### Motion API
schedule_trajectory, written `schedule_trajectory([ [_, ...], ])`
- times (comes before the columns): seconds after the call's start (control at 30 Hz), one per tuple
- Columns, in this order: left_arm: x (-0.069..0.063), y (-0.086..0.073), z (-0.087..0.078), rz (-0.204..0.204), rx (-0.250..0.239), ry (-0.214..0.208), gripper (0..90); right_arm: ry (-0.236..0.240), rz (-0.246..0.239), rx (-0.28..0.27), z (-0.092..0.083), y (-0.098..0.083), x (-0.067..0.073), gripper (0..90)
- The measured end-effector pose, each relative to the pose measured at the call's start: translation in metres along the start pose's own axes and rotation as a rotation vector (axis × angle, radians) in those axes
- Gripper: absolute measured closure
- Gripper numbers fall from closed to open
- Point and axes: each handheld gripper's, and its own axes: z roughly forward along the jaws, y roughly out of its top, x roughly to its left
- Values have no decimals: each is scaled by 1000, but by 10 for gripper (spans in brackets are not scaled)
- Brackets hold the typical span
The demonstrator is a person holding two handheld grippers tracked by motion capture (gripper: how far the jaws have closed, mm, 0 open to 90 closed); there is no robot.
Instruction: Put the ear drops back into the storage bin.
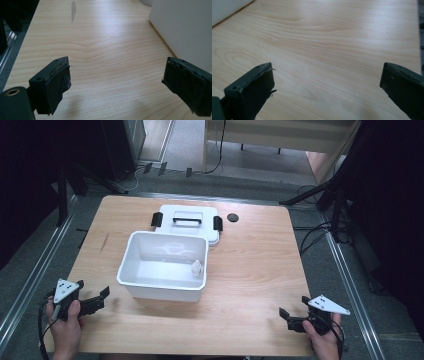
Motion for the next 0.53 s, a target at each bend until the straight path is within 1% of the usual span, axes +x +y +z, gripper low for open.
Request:
schedule_trajectory([
  [0.03, 0, 0, 0, 0, 0, 0, 79, 0, 0, 0, 0, 0, 0, 0],
  [0.1, 0, 0, 0, 1, 2, -1, 79, 9, 34, -36, -6, -8, -5, 0],
  [0.17, 0, 0, 0, 2, 0, 0, 79, 2, 69, -57, -11, -15, -10, 0],
  [0.2, 0, 0, 0, 2, 0, 0, 79, 2, 69, -57, -11, -15, -10, 0],
  [0.23, 0, 0, 0, 1, 0, 0, 79, -6, 77, -69, -11, -16, -12, 0],
  [0.27, -1, 0, 0, 3, -3, 3, 79, 2, 107, -103, -13, -16, -15, 0],
  [0.33, -1, 0, -1, 4, -5, 4, 79, 15, 113, -108, -12, -17, -16, 0],
  [0.4, 0, 0, -1, 0, -2, 2, 79, 31, 121, -124, -12, -18, -17, 0],
  [0.43, 0, -1, -2, -4, -6, 6, 79, 47, 129, -123, -12, -19, -18, 0],
  [0.53, -1, -1, -2, -9, -7, 12, 79, 64, 145, -128, -13, -19, -21, 0],
])
